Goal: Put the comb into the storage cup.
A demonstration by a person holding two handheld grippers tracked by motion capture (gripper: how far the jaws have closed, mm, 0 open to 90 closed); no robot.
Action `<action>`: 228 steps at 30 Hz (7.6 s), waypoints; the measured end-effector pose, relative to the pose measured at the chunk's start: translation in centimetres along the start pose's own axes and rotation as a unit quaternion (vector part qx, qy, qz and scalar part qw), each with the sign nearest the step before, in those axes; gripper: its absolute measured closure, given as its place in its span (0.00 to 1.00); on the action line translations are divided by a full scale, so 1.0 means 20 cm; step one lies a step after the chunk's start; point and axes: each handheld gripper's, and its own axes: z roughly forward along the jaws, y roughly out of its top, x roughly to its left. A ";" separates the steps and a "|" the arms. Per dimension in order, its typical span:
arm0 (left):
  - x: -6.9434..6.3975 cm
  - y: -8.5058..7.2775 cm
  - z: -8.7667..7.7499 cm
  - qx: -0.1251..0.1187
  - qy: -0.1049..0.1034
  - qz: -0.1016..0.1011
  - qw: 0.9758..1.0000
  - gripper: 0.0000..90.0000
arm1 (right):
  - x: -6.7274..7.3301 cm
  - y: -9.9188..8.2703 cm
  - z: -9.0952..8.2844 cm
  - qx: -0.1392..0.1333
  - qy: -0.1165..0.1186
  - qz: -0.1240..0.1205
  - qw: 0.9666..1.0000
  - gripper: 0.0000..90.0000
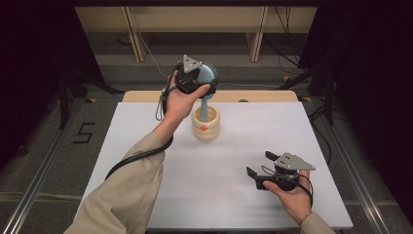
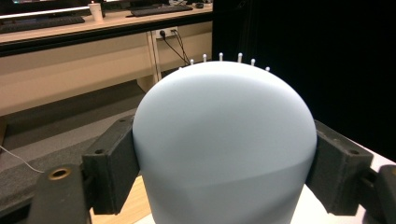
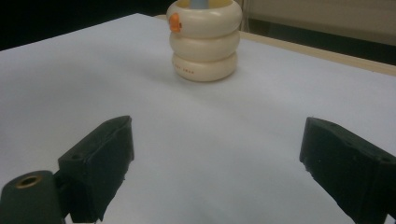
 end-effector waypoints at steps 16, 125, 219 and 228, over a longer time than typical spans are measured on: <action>0.00 -0.02 0.03 0.005 -0.002 0.001 1.000 0.22 | 0.00 0.00 0.00 0.002 0.000 0.002 1.000 0.12; 0.06 -0.21 0.23 0.073 0.011 -0.036 0.997 0.21 | 0.00 -0.01 0.01 0.007 0.010 0.005 1.000 0.13; 0.19 -0.33 0.04 0.084 0.017 -0.058 0.995 0.00 | -0.01 -0.02 0.02 0.016 0.009 0.011 1.000 0.14; 0.19 -0.33 -0.02 0.074 0.013 -0.055 0.996 0.00 | -0.01 -0.02 0.02 0.018 0.010 0.008 1.000 0.14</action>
